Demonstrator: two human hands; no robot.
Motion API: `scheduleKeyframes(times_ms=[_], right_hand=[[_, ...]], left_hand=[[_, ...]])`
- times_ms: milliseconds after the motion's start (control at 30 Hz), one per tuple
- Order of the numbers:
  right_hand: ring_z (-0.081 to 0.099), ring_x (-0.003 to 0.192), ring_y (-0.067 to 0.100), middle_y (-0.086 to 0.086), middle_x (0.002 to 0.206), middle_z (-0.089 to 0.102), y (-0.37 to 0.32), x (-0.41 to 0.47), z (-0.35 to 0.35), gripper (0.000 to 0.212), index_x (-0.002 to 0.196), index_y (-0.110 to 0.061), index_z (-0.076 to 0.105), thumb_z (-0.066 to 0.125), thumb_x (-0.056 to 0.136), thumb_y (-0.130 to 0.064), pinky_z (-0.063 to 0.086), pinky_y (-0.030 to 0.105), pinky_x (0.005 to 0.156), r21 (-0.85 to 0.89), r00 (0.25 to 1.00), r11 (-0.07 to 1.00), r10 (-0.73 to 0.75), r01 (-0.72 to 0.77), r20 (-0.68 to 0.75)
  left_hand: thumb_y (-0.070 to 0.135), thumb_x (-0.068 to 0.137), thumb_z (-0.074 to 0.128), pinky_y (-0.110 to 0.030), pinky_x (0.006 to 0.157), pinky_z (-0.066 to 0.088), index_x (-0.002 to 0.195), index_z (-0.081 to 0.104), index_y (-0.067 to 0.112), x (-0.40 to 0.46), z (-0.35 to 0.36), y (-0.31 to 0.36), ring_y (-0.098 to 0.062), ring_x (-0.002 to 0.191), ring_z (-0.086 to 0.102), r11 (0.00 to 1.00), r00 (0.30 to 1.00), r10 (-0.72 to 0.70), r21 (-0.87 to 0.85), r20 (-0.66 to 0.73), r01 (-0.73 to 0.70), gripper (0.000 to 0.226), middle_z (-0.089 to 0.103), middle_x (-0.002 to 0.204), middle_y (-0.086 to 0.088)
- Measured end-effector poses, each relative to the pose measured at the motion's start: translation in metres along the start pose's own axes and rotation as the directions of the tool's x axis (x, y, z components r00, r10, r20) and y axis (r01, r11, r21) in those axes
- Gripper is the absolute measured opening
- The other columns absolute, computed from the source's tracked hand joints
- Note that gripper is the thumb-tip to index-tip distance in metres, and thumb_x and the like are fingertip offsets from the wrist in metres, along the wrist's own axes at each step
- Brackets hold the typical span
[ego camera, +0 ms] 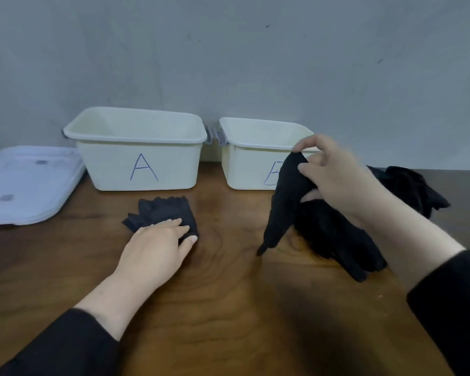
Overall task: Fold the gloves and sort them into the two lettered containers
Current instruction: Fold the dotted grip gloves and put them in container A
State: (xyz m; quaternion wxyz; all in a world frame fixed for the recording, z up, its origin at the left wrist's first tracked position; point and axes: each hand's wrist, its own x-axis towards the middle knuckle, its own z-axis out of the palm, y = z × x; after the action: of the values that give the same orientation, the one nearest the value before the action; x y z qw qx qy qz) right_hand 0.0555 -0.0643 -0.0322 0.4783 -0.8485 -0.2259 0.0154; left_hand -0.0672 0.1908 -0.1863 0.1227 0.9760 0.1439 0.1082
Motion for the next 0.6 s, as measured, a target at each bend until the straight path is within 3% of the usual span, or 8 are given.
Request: scheduleKeyframes(times_ms=[133, 200, 267, 333, 400, 467, 533, 600], right_hand=[[0.072, 0.098, 0.025, 0.011, 0.101, 0.069, -0.011, 0.003, 0.047, 0.023, 0.100, -0.012, 0.072, 0.052, 0.100, 0.000, 0.063, 0.032, 0.074, 0.400, 0.993, 0.916, 0.048, 0.000, -0.111], [0.071, 0.101, 0.021, 0.011, 0.108, 0.069, -0.013, -0.001, 0.059, 0.020, 0.106, -0.009, 0.071, 0.054, 0.100, -0.002, 0.062, 0.031, 0.079, 0.573, 0.974, 0.819, 0.106, 0.028, -0.198], [0.072, 0.098, 0.019, 0.009, 0.105, 0.069, -0.002, -0.016, 0.073, 0.019, 0.110, -0.011, 0.071, 0.055, 0.102, -0.007, 0.062, 0.033, 0.083, 0.627, 0.966, 0.779, 0.163, -0.002, -0.199], [0.073, 0.087, 0.014, -0.003, 0.091, 0.073, 0.026, -0.043, 0.090, 0.020, 0.113, -0.017, 0.072, 0.055, 0.103, -0.014, 0.062, 0.032, 0.081, 0.436, 0.978, 0.896, 0.156, -0.081, -0.138], [0.069, 0.083, -0.001, -0.012, 0.088, 0.074, 0.057, -0.076, 0.104, 0.026, 0.125, -0.025, 0.069, 0.055, 0.103, -0.028, 0.059, 0.024, 0.080, 0.014, 0.995, 0.996, 0.088, -0.089, 0.052], [0.063, 0.096, -0.008, -0.021, 0.101, 0.071, 0.077, -0.094, 0.107, 0.030, 0.128, -0.032, 0.067, 0.053, 0.101, -0.037, 0.053, 0.016, 0.088, -0.319, 0.993, 0.944, -0.052, 0.085, 0.111], [0.060, 0.100, -0.002, -0.022, 0.105, 0.064, 0.084, -0.095, 0.102, 0.030, 0.123, -0.029, 0.070, 0.053, 0.099, -0.036, 0.053, 0.019, 0.089, -0.392, 0.971, 0.889, -0.232, 0.236, 0.060], [0.055, 0.104, 0.001, -0.021, 0.109, 0.057, 0.091, -0.086, 0.102, 0.028, 0.121, -0.027, 0.069, 0.052, 0.099, -0.033, 0.050, 0.026, 0.092, -0.417, 0.944, 0.850, -0.320, 0.322, 0.076]], left_hand=[[0.050, 0.100, 0.043, -0.035, 0.119, 0.026, 0.141, 0.055, 0.024, -0.010, -0.015, -0.026, -0.011, 0.144, 0.035, 0.988, 0.993, -0.101, -0.121, -0.061, 0.093, 0.050, 0.049, 0.149, 0.005], [0.045, 0.100, 0.047, -0.033, 0.120, 0.022, 0.140, 0.057, 0.022, -0.012, -0.022, -0.029, -0.013, 0.144, 0.035, 0.976, 0.986, -0.113, -0.198, -0.120, 0.088, 0.046, 0.050, 0.148, 0.002], [0.040, 0.101, 0.049, -0.033, 0.119, 0.023, 0.138, 0.058, 0.022, -0.014, -0.027, -0.027, -0.013, 0.142, 0.038, 0.969, 0.978, -0.115, -0.237, -0.177, 0.071, 0.042, 0.052, 0.146, 0.002], [0.038, 0.100, 0.051, -0.034, 0.117, 0.027, 0.135, 0.061, 0.022, -0.013, -0.029, -0.025, -0.013, 0.139, 0.042, 0.968, 0.972, -0.095, -0.250, -0.213, 0.040, 0.039, 0.055, 0.143, 0.004], [0.038, 0.100, 0.051, -0.035, 0.114, 0.031, 0.132, 0.064, 0.023, -0.012, -0.028, -0.022, -0.013, 0.134, 0.047, 0.971, 0.970, -0.063, -0.237, -0.234, 0.006, 0.037, 0.059, 0.138, 0.005], [0.037, 0.100, 0.051, -0.036, 0.109, 0.036, 0.127, 0.067, 0.025, -0.012, -0.027, -0.018, -0.013, 0.127, 0.052, 0.975, 0.970, -0.023, -0.218, -0.244, -0.032, 0.034, 0.063, 0.132, 0.006], [0.035, 0.101, 0.050, -0.033, 0.103, 0.038, 0.123, 0.068, 0.026, -0.013, -0.024, -0.010, -0.013, 0.118, 0.055, 0.978, 0.974, 0.035, -0.193, -0.226, -0.079, 0.030, 0.066, 0.124, 0.008], [0.036, 0.101, 0.049, -0.031, 0.102, 0.037, 0.123, 0.067, 0.027, -0.018, -0.020, 0.003, -0.010, 0.114, 0.055, 0.975, 0.978, 0.104, -0.176, -0.182, -0.137, 0.030, 0.065, 0.122, 0.011]])
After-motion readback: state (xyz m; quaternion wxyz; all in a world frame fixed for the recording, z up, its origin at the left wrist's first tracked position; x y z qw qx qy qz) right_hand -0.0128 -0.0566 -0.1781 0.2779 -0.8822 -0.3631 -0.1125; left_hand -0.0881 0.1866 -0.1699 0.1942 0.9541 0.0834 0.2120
